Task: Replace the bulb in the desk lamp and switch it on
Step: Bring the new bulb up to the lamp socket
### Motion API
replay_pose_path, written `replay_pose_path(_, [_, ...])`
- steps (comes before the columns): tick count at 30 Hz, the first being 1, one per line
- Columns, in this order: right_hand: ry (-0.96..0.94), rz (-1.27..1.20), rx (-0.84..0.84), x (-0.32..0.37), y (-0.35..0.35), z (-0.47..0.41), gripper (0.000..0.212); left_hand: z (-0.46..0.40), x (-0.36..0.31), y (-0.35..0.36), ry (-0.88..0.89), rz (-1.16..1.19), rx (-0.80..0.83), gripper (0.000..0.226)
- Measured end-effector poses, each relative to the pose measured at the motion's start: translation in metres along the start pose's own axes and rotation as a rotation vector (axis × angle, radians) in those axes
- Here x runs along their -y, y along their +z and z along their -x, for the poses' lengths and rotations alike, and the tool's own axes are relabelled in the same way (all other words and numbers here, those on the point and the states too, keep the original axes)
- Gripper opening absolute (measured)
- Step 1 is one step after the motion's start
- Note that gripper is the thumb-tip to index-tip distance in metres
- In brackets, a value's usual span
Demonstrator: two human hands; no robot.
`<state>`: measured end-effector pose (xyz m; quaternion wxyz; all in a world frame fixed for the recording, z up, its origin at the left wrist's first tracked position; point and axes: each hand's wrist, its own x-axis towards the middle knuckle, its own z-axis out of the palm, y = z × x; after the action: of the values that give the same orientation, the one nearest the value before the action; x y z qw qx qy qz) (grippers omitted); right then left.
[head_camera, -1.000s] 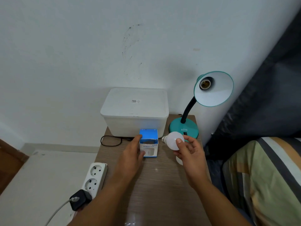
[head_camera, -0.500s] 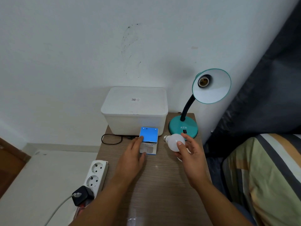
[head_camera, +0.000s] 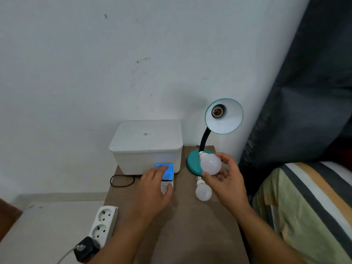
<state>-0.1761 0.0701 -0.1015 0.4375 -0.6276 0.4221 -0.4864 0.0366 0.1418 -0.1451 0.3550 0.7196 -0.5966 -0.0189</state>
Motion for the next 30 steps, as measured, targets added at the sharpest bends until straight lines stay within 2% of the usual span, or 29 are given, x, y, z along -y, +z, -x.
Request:
replay_pose_path(5, [-0.115,0.133,-0.074,0.013,-0.031,-0.035,0.066,-0.044,-0.043,-0.001,0.129,0.063,0.065,0.056])
replay_pose_path(9, [-0.213,0.224,-0.063,0.023,-0.045,-0.063,0.065,-0.092,-0.072,0.001,0.196,0.121,0.152,0.077])
replay_pose_path(13, [-0.259,0.225,-0.061,0.028,-0.046,-0.075,0.064,-0.133,-0.091,0.006,0.207,0.177,0.147,0.096])
replay_pose_path(24, [-0.316,0.090,-0.136,0.030,-0.061,-0.088,0.063,-0.185,-0.101,0.021,0.343,0.147,0.235,0.127])
replay_pose_path(30, [-0.361,0.248,-0.093,0.027,-0.062,-0.107,0.075,-0.198,-0.110,0.021,0.376,0.161,0.239,0.130])
